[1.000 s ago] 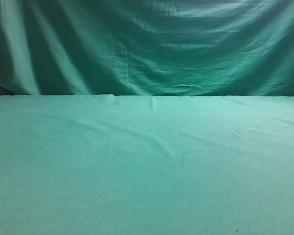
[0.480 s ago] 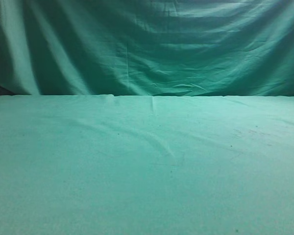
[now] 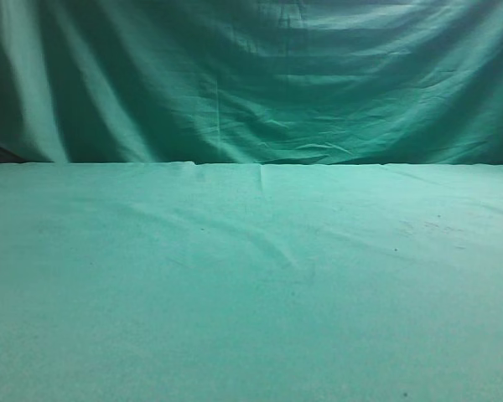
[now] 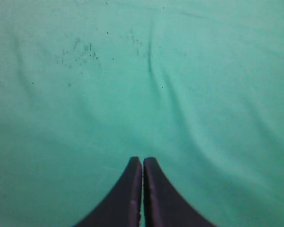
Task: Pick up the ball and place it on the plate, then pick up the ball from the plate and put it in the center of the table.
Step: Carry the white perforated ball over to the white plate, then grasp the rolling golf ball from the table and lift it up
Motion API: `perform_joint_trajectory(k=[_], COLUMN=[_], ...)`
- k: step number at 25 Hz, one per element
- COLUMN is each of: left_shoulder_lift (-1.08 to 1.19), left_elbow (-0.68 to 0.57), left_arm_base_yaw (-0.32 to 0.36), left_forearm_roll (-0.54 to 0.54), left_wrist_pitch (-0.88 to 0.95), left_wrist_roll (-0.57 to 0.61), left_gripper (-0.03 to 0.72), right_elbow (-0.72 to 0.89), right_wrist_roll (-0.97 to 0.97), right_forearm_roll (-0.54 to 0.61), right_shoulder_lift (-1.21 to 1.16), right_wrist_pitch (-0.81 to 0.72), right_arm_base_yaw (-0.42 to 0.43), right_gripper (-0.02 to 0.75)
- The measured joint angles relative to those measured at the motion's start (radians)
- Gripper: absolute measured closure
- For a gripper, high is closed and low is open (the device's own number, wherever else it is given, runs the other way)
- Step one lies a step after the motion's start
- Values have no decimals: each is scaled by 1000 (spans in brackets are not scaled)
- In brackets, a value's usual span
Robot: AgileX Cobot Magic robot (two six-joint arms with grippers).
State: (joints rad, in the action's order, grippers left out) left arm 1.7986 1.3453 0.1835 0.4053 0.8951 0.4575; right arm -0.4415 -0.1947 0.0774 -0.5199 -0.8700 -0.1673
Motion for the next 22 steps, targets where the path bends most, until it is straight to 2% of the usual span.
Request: perform_joint_trajectory(k=[4,5,6,7,10,13,18,20,22], left_shoulder_lift=[0,0,0,0,-20,-85,-222,-276,-336], left_elbow=[148,180,209,230,275,280,282,265,218], left_arm_base_yaw=[0,-2,-3,-6,-31,-94,-269,-318,-357], left_forearm_roll=[139,171,203,228,263,209,-18,-35,3], left_wrist_pitch=[182,218,264,293,310,293,248,220,172], left_wrist_roll=[78,95,107,114,116,100,-21,-39,-26], left_gripper=[337,405,517,587,688,688,688,688,688], right_elbow=[0,-4,-12,-22,-54,-76,-93,-94,-96], right_wrist_roll=[0,0,0,0,0,0,0,0,0], right_forearm_roll=[6,6,6,6,2,0,-9,-17,-30], right_shoulder_lift=[0,0,0,0,0,0,0,0,0], right_wrist_pitch=[-2,-12,-25,-44,-101,-148,-220,-246,-260], right_arm_base_yaw=[0,0,0,0,0,0,0,0,0], right_gripper=[738,738,738,738,738,738,738,738,738])
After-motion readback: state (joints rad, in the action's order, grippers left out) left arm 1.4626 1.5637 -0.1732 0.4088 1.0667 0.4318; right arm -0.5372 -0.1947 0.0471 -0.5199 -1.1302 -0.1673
